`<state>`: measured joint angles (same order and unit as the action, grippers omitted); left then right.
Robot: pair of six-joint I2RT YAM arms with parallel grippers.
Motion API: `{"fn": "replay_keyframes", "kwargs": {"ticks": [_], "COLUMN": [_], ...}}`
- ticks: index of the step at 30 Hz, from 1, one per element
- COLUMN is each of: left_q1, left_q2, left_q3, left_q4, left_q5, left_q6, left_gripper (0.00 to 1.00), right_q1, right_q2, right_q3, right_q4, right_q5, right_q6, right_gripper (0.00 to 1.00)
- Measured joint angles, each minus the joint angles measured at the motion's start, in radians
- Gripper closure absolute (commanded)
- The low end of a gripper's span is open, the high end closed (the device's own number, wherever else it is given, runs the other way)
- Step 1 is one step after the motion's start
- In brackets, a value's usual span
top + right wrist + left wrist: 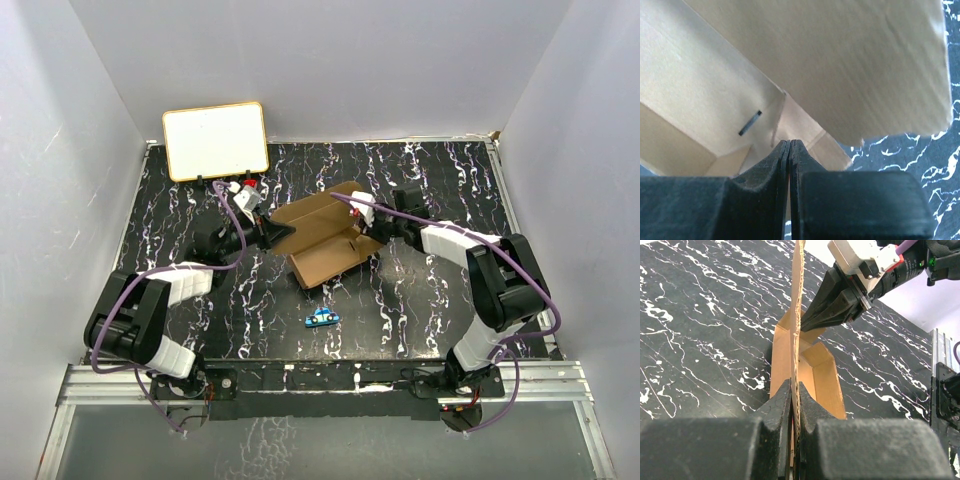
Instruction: Fold the paper box
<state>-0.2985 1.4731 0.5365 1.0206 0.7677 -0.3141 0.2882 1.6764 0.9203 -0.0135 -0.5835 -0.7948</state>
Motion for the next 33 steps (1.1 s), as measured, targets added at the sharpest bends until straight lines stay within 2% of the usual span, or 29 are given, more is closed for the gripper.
{"fn": "replay_keyframes", "kwargs": {"ticks": [8, 23, 25, 29, 33], "left_q1": [0.000, 0.000, 0.000, 0.000, 0.000], "left_q2": [0.016, 0.036, 0.035, 0.016, 0.008], "left_q3": [0.000, 0.000, 0.000, 0.000, 0.000], "left_q4": [0.018, 0.057, 0.054, 0.025, 0.019], "left_q5": [0.005, 0.017, 0.012, -0.001, -0.005], "left_q6": [-0.021, -0.050, -0.042, -0.019, -0.010], "left_gripper": [1.00, 1.00, 1.00, 1.00, 1.00], "right_q1": [0.078, 0.084, 0.066, -0.050, -0.172], "right_q2": [0.000, 0.038, 0.037, 0.011, -0.052], "right_q3": [0.000, 0.000, 0.000, 0.003, 0.013], "right_q4": [0.027, 0.138, 0.133, 0.040, -0.061], "right_q5": [0.011, 0.034, -0.002, -0.147, -0.269], "right_q6": [0.040, 0.222, 0.219, 0.206, 0.189], "right_gripper": [0.92, 0.92, 0.86, 0.81, 0.64]}}
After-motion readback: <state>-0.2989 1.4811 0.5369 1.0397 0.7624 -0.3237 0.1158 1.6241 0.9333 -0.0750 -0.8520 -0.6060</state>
